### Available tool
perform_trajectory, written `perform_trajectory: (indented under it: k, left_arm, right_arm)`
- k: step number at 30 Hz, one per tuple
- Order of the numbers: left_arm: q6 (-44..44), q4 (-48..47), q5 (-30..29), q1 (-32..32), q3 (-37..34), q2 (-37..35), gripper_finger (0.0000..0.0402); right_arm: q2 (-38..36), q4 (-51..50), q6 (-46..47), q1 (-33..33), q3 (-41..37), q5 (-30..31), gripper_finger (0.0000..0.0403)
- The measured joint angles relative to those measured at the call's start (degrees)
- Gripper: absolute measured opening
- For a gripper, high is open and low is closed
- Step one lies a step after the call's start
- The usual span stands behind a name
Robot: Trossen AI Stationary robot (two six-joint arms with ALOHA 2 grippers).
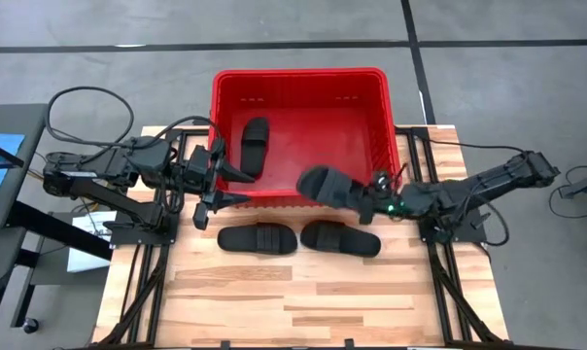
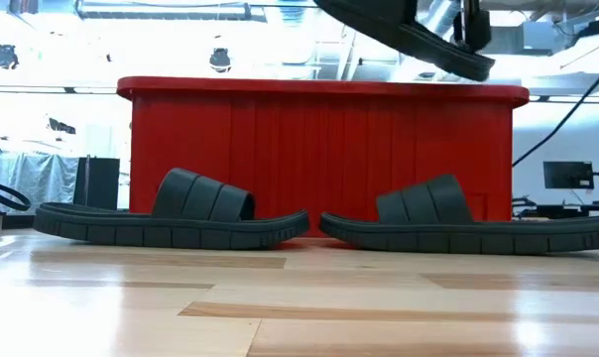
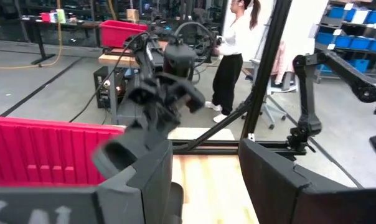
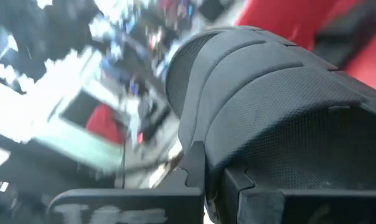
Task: Pick and place slides into bin
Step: Put the black slide into the red bin
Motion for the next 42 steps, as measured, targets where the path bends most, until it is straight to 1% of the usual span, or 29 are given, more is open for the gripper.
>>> perform_trajectory:
  k: [3, 8, 14, 18, 23, 26, 33, 40, 42]
  left_arm:
    - [0.0, 0.0, -1.2, 0.0, 0.0, 0.0, 0.0176]
    - [0.3, 1.1, -5.8, 0.0, 0.0, 0.0, 0.0176]
    - [1.4, 5.1, -10.9, 0.1, 0.0, 2.0, 0.0176]
    - [3.3, 8.4, -12.6, 1.2, 0.0, 5.0, 0.0176]
    - [3.4, 9.1, -18.1, 3.5, -0.1, 7.8, 0.0176]
    - [3.6, 10.9, -20.2, 4.7, 0.0, 8.5, 0.0176]
    - [7.4, 13.3, -21.0, 5.4, 0.1, 10.1, 0.0176]
    - [8.0, 12.1, -21.9, 5.4, 0.0, 11.5, 0.0176]
    - [8.0, 13.2, -22.0, 5.4, 0.1, 12.2, 0.0176]
  right_arm:
    - [-0.8, 5.4, -5.0, -1.8, 0.0, 2.9, 0.0000]
    - [-0.7, 12.2, -11.0, -5.3, 0.0, 2.9, 0.0000]
    - [1.3, 15.0, -13.4, -7.8, 0.3, 2.1, 0.0000]
    - [4.1, 14.9, -16.3, -7.8, 3.1, 1.4, 0.0000]
    - [6.5, 15.1, -21.9, -6.9, 8.0, 1.1, 0.0000]
    - [7.3, 14.8, -24.6, -6.5, 10.0, 1.2, 0.0000]
    - [7.9, 14.8, -26.3, -6.5, 11.5, 1.8, 0.0000]
    - [7.9, 14.9, -26.1, -5.5, 11.5, 1.3, 0.0000]
    - [7.9, 14.9, -26.1, -5.1, 11.5, 1.3, 0.0000]
